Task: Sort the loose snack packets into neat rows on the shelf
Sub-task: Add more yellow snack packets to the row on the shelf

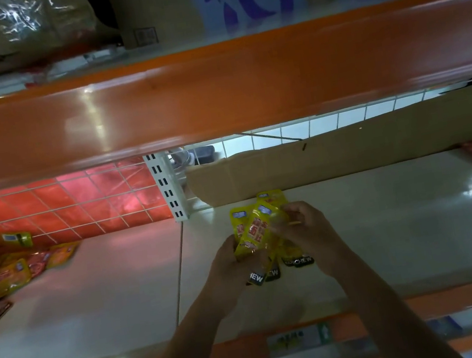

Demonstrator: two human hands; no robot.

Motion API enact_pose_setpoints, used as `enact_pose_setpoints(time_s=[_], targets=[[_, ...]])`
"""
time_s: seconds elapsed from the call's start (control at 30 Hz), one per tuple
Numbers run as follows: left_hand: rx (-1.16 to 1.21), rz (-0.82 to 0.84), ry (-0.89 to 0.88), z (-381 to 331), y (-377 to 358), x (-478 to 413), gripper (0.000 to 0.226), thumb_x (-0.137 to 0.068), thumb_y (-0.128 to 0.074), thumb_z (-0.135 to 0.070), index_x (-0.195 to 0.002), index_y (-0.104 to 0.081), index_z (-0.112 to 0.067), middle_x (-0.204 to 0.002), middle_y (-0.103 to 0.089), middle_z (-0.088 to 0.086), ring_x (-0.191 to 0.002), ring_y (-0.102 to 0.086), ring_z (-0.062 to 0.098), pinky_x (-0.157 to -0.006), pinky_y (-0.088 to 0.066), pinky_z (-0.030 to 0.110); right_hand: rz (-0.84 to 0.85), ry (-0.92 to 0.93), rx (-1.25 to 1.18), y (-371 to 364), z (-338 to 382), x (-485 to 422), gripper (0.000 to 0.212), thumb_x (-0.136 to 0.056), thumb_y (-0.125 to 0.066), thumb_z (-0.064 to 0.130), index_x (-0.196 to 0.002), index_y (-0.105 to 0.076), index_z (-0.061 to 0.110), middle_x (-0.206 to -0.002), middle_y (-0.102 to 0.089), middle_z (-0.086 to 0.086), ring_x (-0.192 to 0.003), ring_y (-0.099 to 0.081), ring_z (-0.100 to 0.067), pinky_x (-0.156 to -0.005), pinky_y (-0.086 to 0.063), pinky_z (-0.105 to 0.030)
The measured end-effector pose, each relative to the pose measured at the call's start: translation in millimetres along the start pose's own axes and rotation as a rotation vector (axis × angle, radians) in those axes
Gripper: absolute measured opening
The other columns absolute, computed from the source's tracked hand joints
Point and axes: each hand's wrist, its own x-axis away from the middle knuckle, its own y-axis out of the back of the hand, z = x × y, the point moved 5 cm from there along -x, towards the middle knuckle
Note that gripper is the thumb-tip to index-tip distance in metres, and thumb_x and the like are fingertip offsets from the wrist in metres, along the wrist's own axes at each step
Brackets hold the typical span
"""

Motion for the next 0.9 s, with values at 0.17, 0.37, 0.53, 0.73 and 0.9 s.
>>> enact_pose_setpoints(time_s=[0.17, 0.37, 0.53, 0.73, 0.9], targets=[[0.052, -0.049, -0.03, -1, -10, -1, 0.046, -0.073, -0.074, -0.007, -0.117, -0.06, -0.009, -0.108, -0.069, 0.014, -0.102, -0.066, 0.031, -0.086, -0.055, 0.039, -0.034, -0.045, 0.043, 0, -16, 4, 0.047, -0.066, -0.085, 0.023, -0.101, -0.054, 0.03, -0.097, -0.066, -0.006, -0.091, -0.066, -0.02, -0.078, -0.057, -0.041], [0.18, -0.15, -0.022, 1, -18, -3, 0.024, -0.086, -0.068, -0.013, -0.109, -0.065, -0.009, -0.099, -0.073, 0.012, -0.091, -0.07, 0.028, -0.074, -0.056, 0.035, -0.017, -0.01, -0.062, 16, -7, 4, 0.054, -0.079, -0.068, 0.0, -0.124, -0.055, 0.027, -0.086, -0.064, -0.01, -0.083, -0.066, -0.027, -0.074, -0.058, -0.045], [0.247, -0.388, 0.117, 19, 4, -6, 0.013, -0.094, -0.055, -0.017, -0.092, -0.068, -0.015, -0.094, -0.072, 0.01, -0.087, -0.069, 0.026, -0.078, -0.053, 0.039, -0.119, -0.117, -0.068, 49, -24, 1, 0.047, -0.082, -0.067, 0.0, -0.124, -0.053, 0.016, -0.088, -0.063, -0.01, -0.074, -0.063, -0.021, -0.059, -0.048, -0.03], [0.242, -0.448, 0.163, 27, 11, -9, 0.015, -0.093, -0.057, -0.016, -0.085, -0.069, -0.012, -0.088, -0.069, 0.013, -0.083, -0.065, 0.028, -0.079, -0.051, 0.042, -0.123, -0.115, 0.141, 38, -44, 5, 0.034, -0.081, -0.069, 0.007, -0.114, -0.06, 0.015, -0.083, -0.067, -0.006, -0.074, -0.067, -0.023, -0.068, -0.056, -0.04], [0.09, -0.399, 0.104, 23, 8, -3, 0.009, -0.091, -0.061, -0.014, -0.086, -0.069, -0.012, -0.078, -0.07, 0.005, -0.074, -0.066, 0.019, -0.067, -0.052, 0.031, -0.167, -0.044, 0.28, 31, -42, 7, 0.033, -0.083, -0.07, 0.017, -0.115, -0.06, 0.017, -0.083, -0.068, 0.003, -0.075, -0.065, -0.015, -0.067, -0.052, -0.028]])
